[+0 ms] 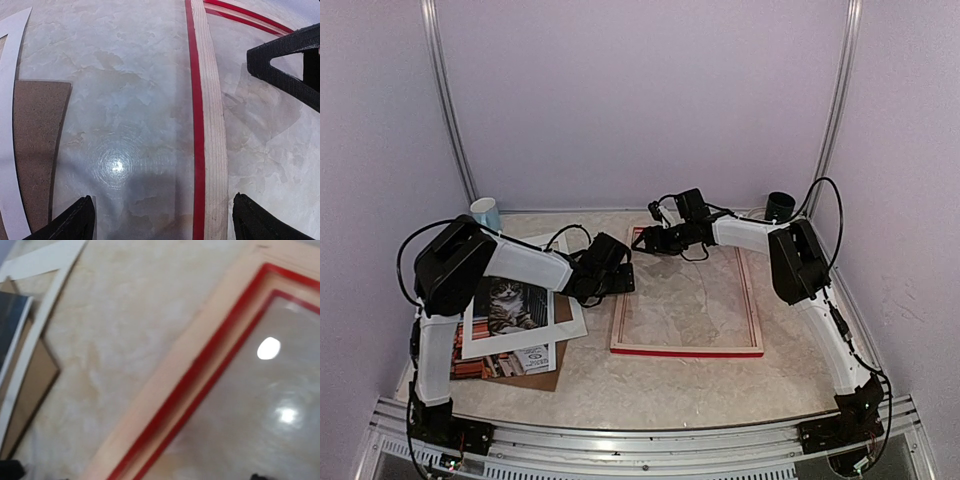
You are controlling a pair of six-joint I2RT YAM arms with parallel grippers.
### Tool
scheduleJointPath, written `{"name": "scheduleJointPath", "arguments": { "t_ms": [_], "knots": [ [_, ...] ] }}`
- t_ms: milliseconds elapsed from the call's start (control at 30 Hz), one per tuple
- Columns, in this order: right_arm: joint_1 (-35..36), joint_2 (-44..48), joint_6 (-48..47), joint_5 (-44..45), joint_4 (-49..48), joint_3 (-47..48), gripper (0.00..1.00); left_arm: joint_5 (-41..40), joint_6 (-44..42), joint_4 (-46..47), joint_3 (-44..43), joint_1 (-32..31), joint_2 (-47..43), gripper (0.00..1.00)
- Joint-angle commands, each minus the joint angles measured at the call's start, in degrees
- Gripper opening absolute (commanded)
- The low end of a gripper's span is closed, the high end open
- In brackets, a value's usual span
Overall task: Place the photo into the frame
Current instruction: Press the glass panel against the frame body.
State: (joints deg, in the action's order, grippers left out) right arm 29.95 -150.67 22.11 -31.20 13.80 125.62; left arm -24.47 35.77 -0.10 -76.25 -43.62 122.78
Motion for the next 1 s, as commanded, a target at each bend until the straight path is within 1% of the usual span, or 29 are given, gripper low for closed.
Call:
{"name": "scheduleJointPath", "arguments": {
  "t_ms": [0,200,367,433,600,767,833,967],
  "knots": [
    [0.5,-1.8,-1.1,5.4,4.3,1.7,0.77,-0.9,0.4,1.6,1.4,-0.4,-2.3,0.95],
    [0.2,-1.2,-1.4,5.7,3.6,1.2,0.78,-0.9,0.5,1.8,1.8,-0.4,-2.3,0.95],
    [-1.1,1.2,-0.7,2.0,-0.1,-2.5,0.78,-0.9,0.6,2.2,1.7,-0.5,-2.2,0.95],
    [-2.0,2.7,-0.1,2.6,-1.8,-5.6,0.79,-0.6,0.6,2.4,1.7,-0.5,-2.0,0.95],
    [-4.1,4.7,0.5,3.6,-2.8,-9.1,0.79,-0.6,0.6,2.7,1.9,-0.6,-1.7,0.95],
    [-3.9,7.4,-2.7,4.4,-3.0,-10.9,0.81,-0.9,0.7,4.1,3.4,-0.6,-2.6,0.95],
    [-3.3,9.1,-6.0,6.5,0.5,-10.3,0.82,-1.0,0.2,5.1,4.0,-0.8,-3.1,0.95],
    [-0.5,14.2,-17.1,13.1,11.6,-9.2,0.87,-1.9,-1.7,6.0,5.0,-1.7,-4.5,0.97]
  ]
}}
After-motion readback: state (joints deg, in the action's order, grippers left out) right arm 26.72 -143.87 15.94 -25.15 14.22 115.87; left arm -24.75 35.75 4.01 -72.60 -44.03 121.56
